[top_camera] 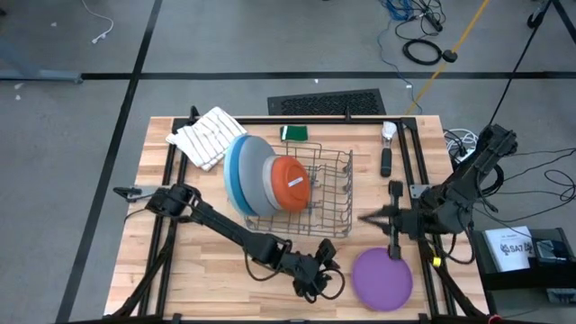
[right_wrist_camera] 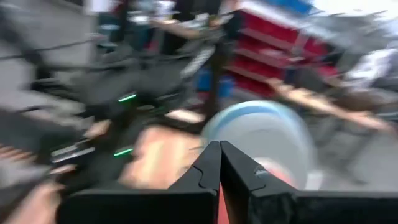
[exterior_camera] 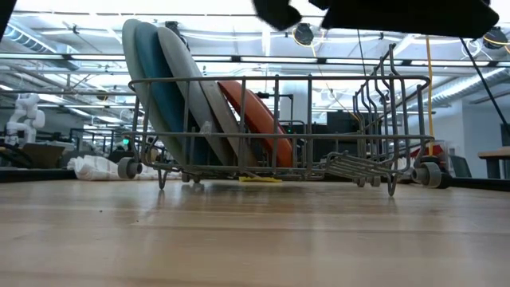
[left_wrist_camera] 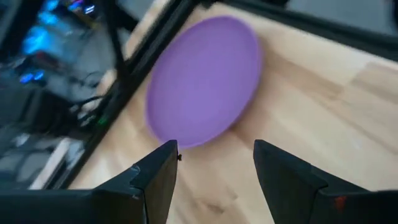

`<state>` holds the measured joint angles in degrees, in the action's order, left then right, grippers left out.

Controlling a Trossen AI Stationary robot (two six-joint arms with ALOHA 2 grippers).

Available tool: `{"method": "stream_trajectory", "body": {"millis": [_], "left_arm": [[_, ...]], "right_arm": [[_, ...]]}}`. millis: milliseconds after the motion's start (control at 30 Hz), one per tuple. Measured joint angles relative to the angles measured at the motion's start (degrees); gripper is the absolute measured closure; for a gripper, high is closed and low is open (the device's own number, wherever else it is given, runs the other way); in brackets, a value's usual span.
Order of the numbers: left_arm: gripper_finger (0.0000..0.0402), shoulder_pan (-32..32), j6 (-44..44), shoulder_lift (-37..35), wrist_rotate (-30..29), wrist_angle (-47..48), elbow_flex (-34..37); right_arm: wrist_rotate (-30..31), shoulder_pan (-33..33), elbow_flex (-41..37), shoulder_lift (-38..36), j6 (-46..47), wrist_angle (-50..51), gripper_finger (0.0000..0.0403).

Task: Sort dishes
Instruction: Put the purple plate into the dish rack

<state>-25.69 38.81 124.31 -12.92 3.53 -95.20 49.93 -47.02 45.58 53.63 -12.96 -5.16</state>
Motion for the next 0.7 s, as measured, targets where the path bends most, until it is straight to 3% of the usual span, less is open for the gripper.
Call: {"method": "stream_trajectory", "body": {"millis": [200,467,700], "left_arm": [[0.0189,-3.1,-2.3,-3.1,-7.8,-0.3,-1.0],[0.0189,-5.7,-2.5,-8.5,-17.0,3.2,-1.0],[0.0189,-7.2,-2.5,-12.4,-23.0,6.4,-1.0]], "right_arm": [[-10.6,-3.7,0.0,1.2,20.5,13.3,0.0388],[-25.7,-4.5,0.0,5.8,57.1,32.7,0.0307],[-37.0,-2.3,0.0,12.2,68.9,50.7,0.0278]]}}
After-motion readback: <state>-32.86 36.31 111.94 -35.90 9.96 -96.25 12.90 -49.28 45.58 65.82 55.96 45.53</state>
